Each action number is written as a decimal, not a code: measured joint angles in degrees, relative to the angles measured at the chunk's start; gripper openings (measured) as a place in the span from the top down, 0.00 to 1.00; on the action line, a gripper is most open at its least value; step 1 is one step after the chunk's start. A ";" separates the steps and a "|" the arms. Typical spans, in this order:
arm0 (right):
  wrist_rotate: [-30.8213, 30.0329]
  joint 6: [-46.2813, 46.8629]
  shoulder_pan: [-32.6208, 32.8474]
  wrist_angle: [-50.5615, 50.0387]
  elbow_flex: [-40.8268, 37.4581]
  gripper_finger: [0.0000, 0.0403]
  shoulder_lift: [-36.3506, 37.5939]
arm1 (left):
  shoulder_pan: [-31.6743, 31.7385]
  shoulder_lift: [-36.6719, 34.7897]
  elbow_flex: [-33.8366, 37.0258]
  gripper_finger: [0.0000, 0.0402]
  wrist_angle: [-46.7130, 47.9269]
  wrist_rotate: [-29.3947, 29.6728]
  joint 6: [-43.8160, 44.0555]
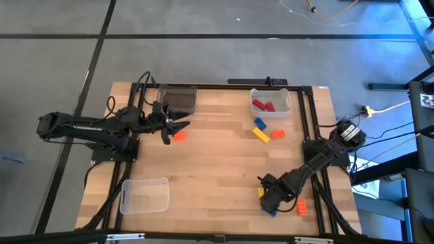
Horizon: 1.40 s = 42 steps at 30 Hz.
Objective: Sort & place blocks by color
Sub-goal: Put the red triangular block into the white bin
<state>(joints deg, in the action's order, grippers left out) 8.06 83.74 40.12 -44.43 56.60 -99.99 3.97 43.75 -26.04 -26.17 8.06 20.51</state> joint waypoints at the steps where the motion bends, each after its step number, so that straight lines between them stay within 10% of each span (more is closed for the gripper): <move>1: -0.48 0.00 -0.01 0.04 0.00 0.32 -0.17 | 0.00 0.00 0.00 0.49 0.04 0.02 -0.02; 13: -0.97 -0.23 0.04 0.03 0.00 0.67 -1.16 | 0.00 0.00 0.00 0.49 0.55 0.02 -0.04; 26: -3.92 -8.24 0.98 -7.21 -7.09 0.67 16.45 | 0.02 0.00 0.00 0.49 0.97 0.02 -0.02; 35: -21.06 -3.32 -4.23 23.12 -29.10 0.67 44.33 | 0.02 -0.01 0.00 0.49 1.09 0.02 0.02; 42: -24.05 -20.19 -18.92 44.78 -33.94 0.67 44.09 | 0.02 0.00 0.00 0.49 1.25 0.45 0.93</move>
<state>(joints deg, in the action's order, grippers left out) -15.99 63.55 21.20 0.35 22.66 -55.90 3.99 43.75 -26.04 -24.92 8.51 21.44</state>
